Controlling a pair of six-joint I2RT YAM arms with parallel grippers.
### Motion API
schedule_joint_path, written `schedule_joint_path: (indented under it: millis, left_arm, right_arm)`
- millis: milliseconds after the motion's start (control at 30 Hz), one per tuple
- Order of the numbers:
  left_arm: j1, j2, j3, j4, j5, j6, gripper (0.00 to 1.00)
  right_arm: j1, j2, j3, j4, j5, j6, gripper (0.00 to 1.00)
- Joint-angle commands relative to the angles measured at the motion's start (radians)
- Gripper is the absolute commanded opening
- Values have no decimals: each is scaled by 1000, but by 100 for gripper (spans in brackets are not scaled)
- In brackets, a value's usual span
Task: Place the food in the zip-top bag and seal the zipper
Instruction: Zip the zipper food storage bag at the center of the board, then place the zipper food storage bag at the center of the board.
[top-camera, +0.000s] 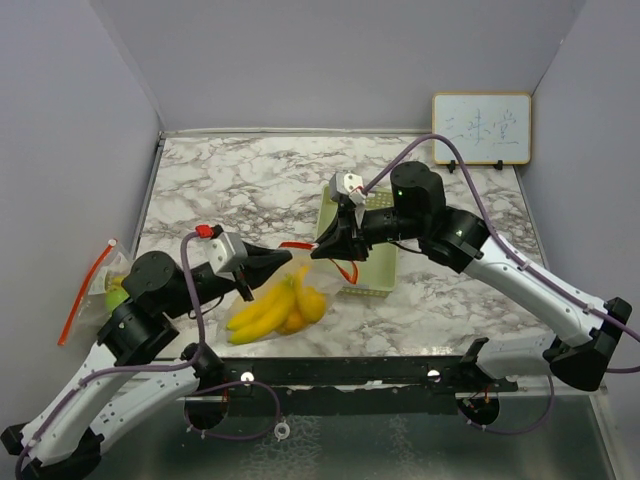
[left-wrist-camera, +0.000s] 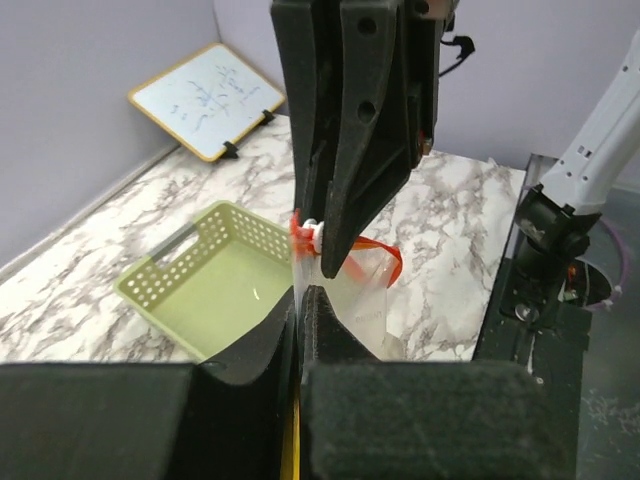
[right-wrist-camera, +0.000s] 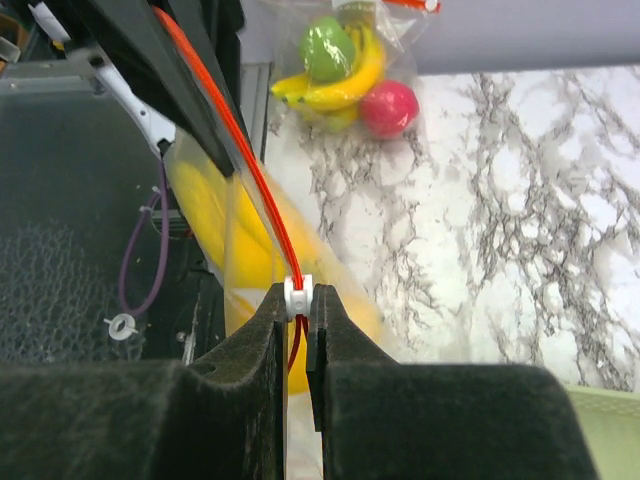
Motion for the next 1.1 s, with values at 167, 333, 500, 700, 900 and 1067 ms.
schedule_joint_path:
  millis: [167,333,500,700,900,1067]
  left_arm:
    - [0,-176,52,10,-483,27,0]
    - [-5,-240,56,-18,-685,44,0]
    - [-28,-257,39,-40,-747,-10,0]
    - [-38,-185,4,-75,-803,-97,0]
    - [-37,-61,-56,-79,-946,-246,43]
    - [-38,82,8,-126,-976,-329,99]
  right_arm:
    - [-64,14,-142,-50,123,-23,2]
    - [-85,35,-192,-42,185,-1,2]
    - [-85,86,-172,-47,258,21,3]
    - [-86,96,-147,-17,450,95,52]
    - [-88,135,-126,32,628,246,100]
    - [-90,208,-90,9,723,321,100]
